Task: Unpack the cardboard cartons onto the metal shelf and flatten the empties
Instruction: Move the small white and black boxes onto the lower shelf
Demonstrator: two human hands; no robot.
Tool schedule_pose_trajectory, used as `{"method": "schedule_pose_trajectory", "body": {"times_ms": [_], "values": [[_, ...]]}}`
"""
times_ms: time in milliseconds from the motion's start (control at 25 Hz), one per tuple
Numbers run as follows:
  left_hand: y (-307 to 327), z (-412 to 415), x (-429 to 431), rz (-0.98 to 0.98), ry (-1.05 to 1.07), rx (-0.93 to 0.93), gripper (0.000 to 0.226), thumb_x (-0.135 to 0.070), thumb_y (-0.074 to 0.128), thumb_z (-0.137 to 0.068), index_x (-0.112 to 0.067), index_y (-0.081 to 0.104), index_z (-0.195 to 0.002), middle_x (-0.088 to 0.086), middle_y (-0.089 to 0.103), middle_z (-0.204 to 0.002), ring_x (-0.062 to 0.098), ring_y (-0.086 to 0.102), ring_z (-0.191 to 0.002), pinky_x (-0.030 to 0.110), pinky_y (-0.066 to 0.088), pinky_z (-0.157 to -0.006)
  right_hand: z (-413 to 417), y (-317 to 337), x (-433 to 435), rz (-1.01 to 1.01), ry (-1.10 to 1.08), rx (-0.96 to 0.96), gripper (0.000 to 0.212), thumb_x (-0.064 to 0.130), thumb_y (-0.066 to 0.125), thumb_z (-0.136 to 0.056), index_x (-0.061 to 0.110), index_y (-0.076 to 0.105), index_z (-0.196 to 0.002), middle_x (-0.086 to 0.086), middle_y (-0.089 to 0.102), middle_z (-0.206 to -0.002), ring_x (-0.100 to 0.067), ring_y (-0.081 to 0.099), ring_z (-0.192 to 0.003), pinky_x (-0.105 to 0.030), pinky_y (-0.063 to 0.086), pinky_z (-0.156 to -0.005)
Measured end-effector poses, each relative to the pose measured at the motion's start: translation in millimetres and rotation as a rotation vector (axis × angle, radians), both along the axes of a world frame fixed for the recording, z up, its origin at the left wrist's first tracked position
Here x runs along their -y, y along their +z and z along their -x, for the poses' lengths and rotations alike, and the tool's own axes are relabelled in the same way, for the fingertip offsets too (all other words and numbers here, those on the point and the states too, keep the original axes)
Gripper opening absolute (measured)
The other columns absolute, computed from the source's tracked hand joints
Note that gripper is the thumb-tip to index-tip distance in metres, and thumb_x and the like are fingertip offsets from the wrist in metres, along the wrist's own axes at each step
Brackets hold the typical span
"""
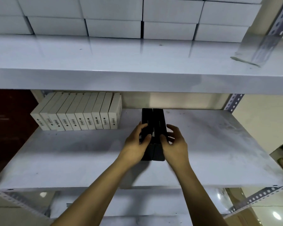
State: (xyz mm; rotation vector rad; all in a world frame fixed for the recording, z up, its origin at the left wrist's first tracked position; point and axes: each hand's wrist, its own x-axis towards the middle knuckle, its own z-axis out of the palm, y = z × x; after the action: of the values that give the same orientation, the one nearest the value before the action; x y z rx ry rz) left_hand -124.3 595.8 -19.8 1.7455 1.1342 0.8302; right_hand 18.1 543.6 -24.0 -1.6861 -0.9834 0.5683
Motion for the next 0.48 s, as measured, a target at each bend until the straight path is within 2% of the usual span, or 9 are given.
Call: {"method": "schedule_pose_trajectory", "body": {"times_ms": [120,240,320,480], "values": [[-4.4,-10.7,-15.3,-0.029,0.019,-0.021,0.046,-0.031,0.051,-0.104,-0.03,0.039,-0.149,-0.011,0.044,-0.149,0.01,0.049,-0.128,0.011,0.038,-0.096,-10.4,-1.9,-12.2,-0.049,0.046,0.031,0.024,0.019,0.062,-0.096,0.035,0.061,-0.114,0.021,0.069,-0.104,0.002,0.067,-0.097,-0.009,0.052,-0.073],[-11.7,-20.3,-33.7,-0.07,0.018,-0.056,0.049,-0.03,0.044,-0.107,-0.024,0.034,-0.154,-0.008,0.028,-0.162,0.014,0.035,-0.144,0.023,0.032,-0.113,-19.4,-5.4,-24.8,-0.081,0.105,0.096,0.026,0.02,0.058,-0.1,0.035,0.063,-0.12,0.031,0.065,-0.104,0.006,0.065,-0.098,-0.001,0.045,-0.077],[-14.1,-25.7,-44.8,-0.098,0.02,-0.075,0.049,-0.03,0.041,-0.108,-0.023,0.031,-0.155,-0.006,0.025,-0.163,0.014,0.03,-0.147,0.023,0.028,-0.115,-25.2,-6.2,-32.4,-0.068,0.135,0.113,0.029,0.018,0.055,-0.101,0.031,0.062,-0.126,0.033,0.062,-0.106,0.005,0.063,-0.101,0.001,0.043,-0.079],[-13.9,-31.5,-62.9,-0.169,0.009,-0.111,0.048,-0.026,0.039,-0.108,-0.016,0.031,-0.154,0.002,0.033,-0.16,0.018,0.033,-0.145,0.019,0.027,-0.108,-31.0,-4.9,-51.6,-0.014,0.158,0.148,0.035,0.024,0.05,-0.103,0.032,0.057,-0.136,0.017,0.066,-0.121,-0.003,0.062,-0.112,-0.002,0.041,-0.078]]}}
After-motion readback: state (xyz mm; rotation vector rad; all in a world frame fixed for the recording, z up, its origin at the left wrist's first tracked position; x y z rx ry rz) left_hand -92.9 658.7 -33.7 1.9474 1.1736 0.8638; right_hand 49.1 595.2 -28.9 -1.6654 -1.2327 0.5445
